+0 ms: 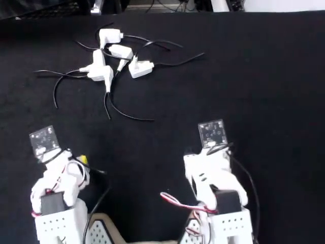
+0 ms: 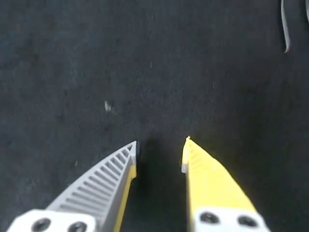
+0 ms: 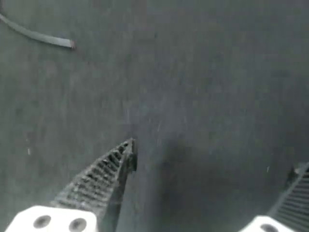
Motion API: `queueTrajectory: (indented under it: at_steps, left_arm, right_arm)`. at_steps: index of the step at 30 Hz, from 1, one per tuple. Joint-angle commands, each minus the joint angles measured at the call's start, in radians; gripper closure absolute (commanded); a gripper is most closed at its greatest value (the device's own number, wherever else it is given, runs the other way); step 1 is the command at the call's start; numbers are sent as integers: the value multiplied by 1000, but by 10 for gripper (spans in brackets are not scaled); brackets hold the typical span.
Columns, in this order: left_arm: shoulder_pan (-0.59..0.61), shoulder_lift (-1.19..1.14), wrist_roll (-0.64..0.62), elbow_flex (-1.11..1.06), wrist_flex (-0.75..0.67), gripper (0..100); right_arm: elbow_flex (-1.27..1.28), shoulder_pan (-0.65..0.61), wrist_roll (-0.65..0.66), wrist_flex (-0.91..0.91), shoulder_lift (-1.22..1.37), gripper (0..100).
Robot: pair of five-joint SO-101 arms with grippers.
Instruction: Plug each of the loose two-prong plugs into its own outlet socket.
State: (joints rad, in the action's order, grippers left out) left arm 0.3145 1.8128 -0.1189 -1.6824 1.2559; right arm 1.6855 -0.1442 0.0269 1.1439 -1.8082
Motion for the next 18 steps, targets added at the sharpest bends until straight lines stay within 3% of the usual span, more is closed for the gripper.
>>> queueTrajectory:
  at_steps: [1, 3, 18]
  left_arm:
    - [1, 3, 43, -16, 14, 837]
    - [1, 3, 44, -16, 14, 837]
    - [-2, 3, 43, -16, 14, 837]
  right_arm:
    - [-1, 9, -2, 104, -77, 543]
    - [-1, 11, -2, 166, -85, 543]
    - [-1, 9, -2, 160, -79, 543]
